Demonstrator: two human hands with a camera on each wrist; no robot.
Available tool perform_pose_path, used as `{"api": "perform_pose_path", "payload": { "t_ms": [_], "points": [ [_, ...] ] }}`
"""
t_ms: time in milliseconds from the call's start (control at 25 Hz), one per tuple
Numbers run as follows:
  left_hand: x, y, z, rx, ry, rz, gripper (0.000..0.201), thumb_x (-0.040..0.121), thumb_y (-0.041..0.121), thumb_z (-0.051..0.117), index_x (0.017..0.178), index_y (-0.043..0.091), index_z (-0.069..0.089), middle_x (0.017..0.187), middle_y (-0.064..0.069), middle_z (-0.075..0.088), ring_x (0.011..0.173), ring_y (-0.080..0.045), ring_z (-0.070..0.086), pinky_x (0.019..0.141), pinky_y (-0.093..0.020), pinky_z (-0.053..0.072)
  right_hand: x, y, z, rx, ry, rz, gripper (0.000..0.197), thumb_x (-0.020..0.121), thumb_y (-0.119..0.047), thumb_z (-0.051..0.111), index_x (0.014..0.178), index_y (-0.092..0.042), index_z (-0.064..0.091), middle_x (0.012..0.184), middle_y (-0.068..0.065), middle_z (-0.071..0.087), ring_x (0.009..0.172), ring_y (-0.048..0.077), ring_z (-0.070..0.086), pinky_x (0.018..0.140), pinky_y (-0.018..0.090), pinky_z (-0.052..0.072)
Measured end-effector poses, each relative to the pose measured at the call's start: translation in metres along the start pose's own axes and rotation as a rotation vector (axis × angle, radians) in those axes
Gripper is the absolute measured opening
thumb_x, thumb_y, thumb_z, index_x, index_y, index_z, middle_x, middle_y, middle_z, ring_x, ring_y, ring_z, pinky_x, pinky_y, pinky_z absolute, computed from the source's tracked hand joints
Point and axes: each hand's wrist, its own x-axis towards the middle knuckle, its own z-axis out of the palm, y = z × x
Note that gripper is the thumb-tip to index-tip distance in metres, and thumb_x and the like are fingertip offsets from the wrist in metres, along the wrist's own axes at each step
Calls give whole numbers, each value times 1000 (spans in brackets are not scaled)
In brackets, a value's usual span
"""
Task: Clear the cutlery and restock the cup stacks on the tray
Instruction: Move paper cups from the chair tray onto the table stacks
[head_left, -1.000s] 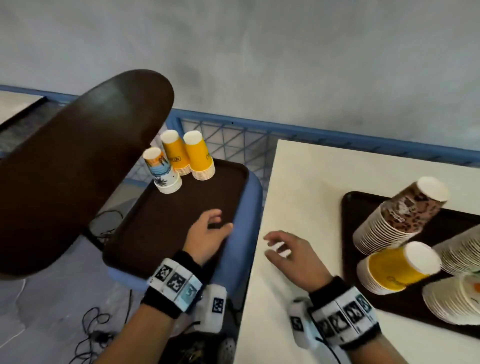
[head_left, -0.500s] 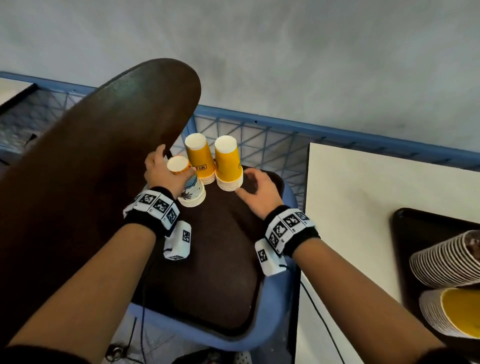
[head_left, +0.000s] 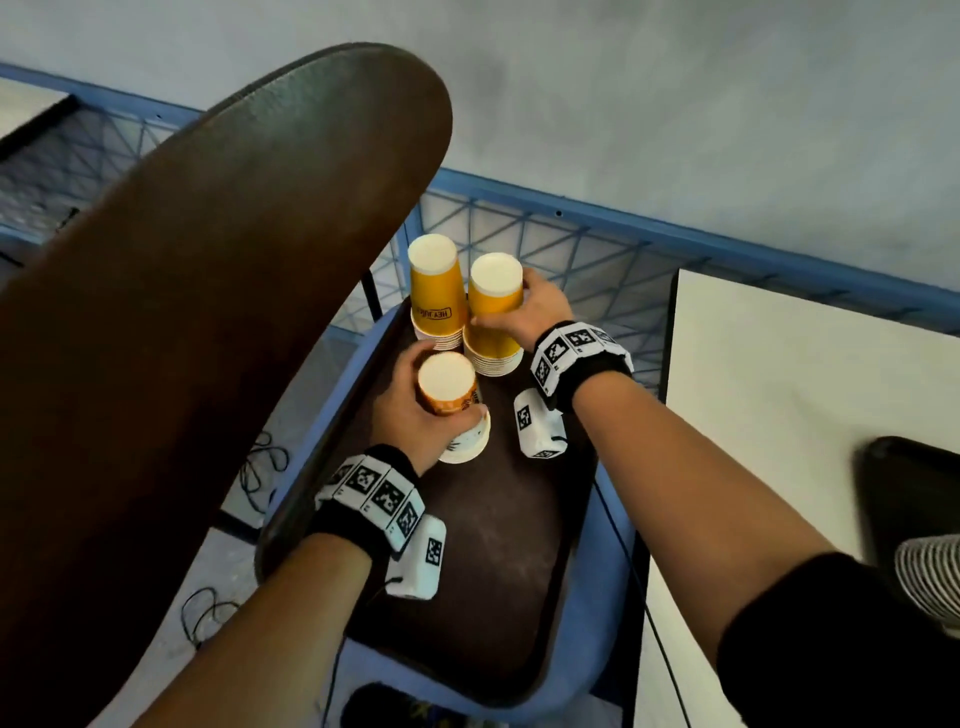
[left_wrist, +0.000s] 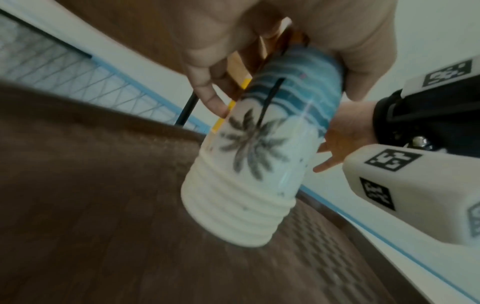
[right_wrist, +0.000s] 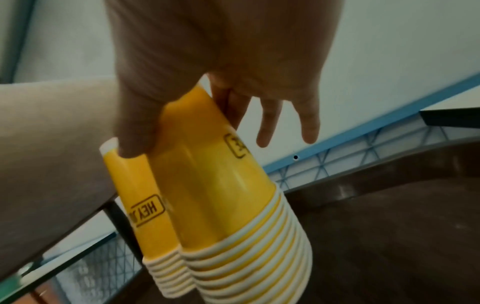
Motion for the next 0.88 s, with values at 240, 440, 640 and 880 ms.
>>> {"api": "perform_pose_path", "payload": {
  "t_ms": [240,440,640,880],
  "points": [
    [-7,-36,13,60,-162,-190,86,54,19,87,129,22,45,125,0,60,116,-17,56,101,-30,42,-18,30,37,45,-167,26,95,52,-26,86,133,-25,37,126,8,58,116,24,54,103,43,44],
    [-8,-49,-4,-19,-39,-217,75,55,10,85,123,15,52,120,-5,62,112,-21,59,101,-38,45,-43,43,38,75,-183,17,92,57,-16,83,134,-26,33,125,8,56,114,25,53,99,40,45],
    [-28,-46,-18,-207,-22,-193,64,59,-1,81,117,7,55,119,-13,63,102,-21,60,97,-38,47,-88,49,32,170,-115,-2,86,55,-11,82,129,-25,39,124,5,53,113,22,51,90,32,42],
    [-89,-10,-12,-359,-249,-134,57,44,19,79,99,18,65,103,-4,71,98,-20,67,89,-41,53,-188,77,-6,497,85,46,96,33,-30,80,122,-8,50,106,-4,61,97,8,59,77,10,49]
  ]
}}
